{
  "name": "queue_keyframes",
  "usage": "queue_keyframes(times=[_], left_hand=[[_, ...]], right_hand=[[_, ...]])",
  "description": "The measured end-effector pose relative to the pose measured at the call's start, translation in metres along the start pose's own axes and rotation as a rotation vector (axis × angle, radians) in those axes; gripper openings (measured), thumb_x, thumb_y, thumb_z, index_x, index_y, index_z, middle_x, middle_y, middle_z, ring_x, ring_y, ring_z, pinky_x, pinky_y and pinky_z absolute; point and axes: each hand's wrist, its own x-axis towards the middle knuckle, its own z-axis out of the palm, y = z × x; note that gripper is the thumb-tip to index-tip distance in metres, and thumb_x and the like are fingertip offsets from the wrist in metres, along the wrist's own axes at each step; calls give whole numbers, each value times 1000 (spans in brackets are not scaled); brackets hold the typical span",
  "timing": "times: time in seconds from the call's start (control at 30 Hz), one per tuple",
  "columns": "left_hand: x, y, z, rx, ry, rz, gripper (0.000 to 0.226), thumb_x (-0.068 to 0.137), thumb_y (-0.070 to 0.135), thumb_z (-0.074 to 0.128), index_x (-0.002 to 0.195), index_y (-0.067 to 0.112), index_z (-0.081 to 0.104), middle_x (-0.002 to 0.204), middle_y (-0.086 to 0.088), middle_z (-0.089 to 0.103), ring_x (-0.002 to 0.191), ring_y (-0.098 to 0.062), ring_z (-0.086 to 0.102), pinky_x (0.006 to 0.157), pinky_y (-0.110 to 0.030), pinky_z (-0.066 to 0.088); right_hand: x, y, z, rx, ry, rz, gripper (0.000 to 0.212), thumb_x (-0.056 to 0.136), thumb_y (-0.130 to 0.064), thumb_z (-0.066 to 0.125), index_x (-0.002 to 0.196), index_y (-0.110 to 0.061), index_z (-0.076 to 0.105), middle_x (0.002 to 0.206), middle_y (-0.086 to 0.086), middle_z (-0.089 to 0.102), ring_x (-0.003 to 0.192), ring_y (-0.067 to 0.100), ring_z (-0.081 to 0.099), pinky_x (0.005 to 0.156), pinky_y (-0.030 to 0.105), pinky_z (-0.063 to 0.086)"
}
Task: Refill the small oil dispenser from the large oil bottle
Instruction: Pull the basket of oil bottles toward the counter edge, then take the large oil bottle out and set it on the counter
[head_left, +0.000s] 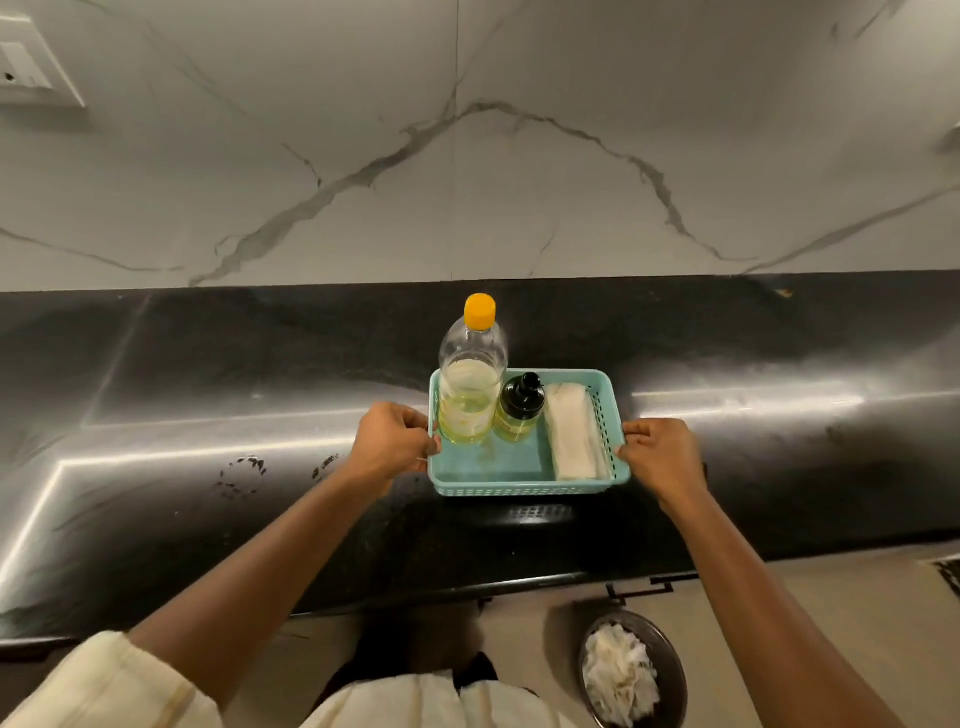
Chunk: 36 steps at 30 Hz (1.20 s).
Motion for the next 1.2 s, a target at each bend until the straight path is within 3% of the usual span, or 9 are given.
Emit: queue_keyframes(times=[0.33, 0.4, 0.47, 0.53, 0.63, 0.73, 0.87, 1.0, 1.2], left_hand=[[-8, -16, 7, 2, 7, -56, 10, 86, -9, 79, 88, 1, 77, 94, -18, 82, 86, -31, 82, 76, -46, 69], [-9, -14, 4, 6, -27, -54, 13, 86, -7, 82, 95, 0, 76, 99, -18, 82, 86, -29, 82, 78, -47, 69], [-9, -13, -1, 81, -35, -7, 40, 81, 4, 91, 116, 0, 72, 110, -13, 79, 90, -26, 80, 77, -41, 68], [-7, -12, -10, 182, 11, 111, 84, 73, 24, 100, 145, 13, 59, 131, -3, 68, 108, -25, 74, 83, -36, 61], [-4, 3, -20, 96, -6, 277, 107, 68, 37, 101, 159, 31, 46, 146, 6, 55, 131, -19, 58, 102, -37, 53], [1, 21, -25, 32, -100, 335, 104, 70, 31, 101, 159, 30, 47, 156, 4, 55, 140, -14, 53, 113, -38, 46], [-3, 36, -19, 51, -155, 431, 66, 76, 21, 97, 135, 28, 68, 127, 13, 76, 115, 5, 71, 106, -33, 53], [-15, 36, -22, -31, -118, 498, 70, 76, 23, 98, 139, 18, 69, 128, 4, 79, 120, -10, 74, 109, -45, 58], [-47, 57, -67, -160, -46, 635, 62, 83, 3, 89, 140, 6, 65, 124, -4, 79, 113, -17, 78, 93, -32, 64]], right_hand=[[-8, 8, 3, -55, -40, -11, 29, 95, -6, 77, 123, -8, 75, 119, 11, 79, 88, 13, 76, 62, 20, 62], [-11, 7, 2, -69, -54, -18, 33, 95, -8, 77, 127, -9, 73, 123, 12, 78, 95, 18, 79, 69, 27, 66], [-15, 1, -1, -136, -59, -54, 44, 95, -10, 77, 138, -10, 67, 133, 14, 73, 110, 24, 76, 88, 42, 66], [-21, -10, -3, -228, 10, -160, 62, 94, -15, 78, 152, -13, 55, 149, 13, 62, 130, 29, 65, 107, 49, 55], [-27, -47, -4, -197, 83, -409, 64, 96, -20, 76, 155, -19, 51, 157, 4, 54, 145, 25, 50, 120, 41, 37], [-28, -94, 12, -161, -97, -587, 70, 93, -28, 78, 157, -26, 49, 155, -3, 57, 141, 16, 54, 119, 41, 43], [-27, -129, 46, -235, -250, -630, 75, 87, -39, 81, 153, -36, 47, 137, -8, 69, 117, 17, 67, 101, 44, 56], [-35, -144, 50, -235, -189, -624, 68, 81, -48, 86, 141, -31, 59, 123, -7, 76, 118, 21, 68, 108, 48, 52], [-65, -216, 17, -284, -189, -787, 78, 77, -58, 86, 146, -37, 57, 124, -14, 77, 111, 10, 73, 97, 39, 60]])
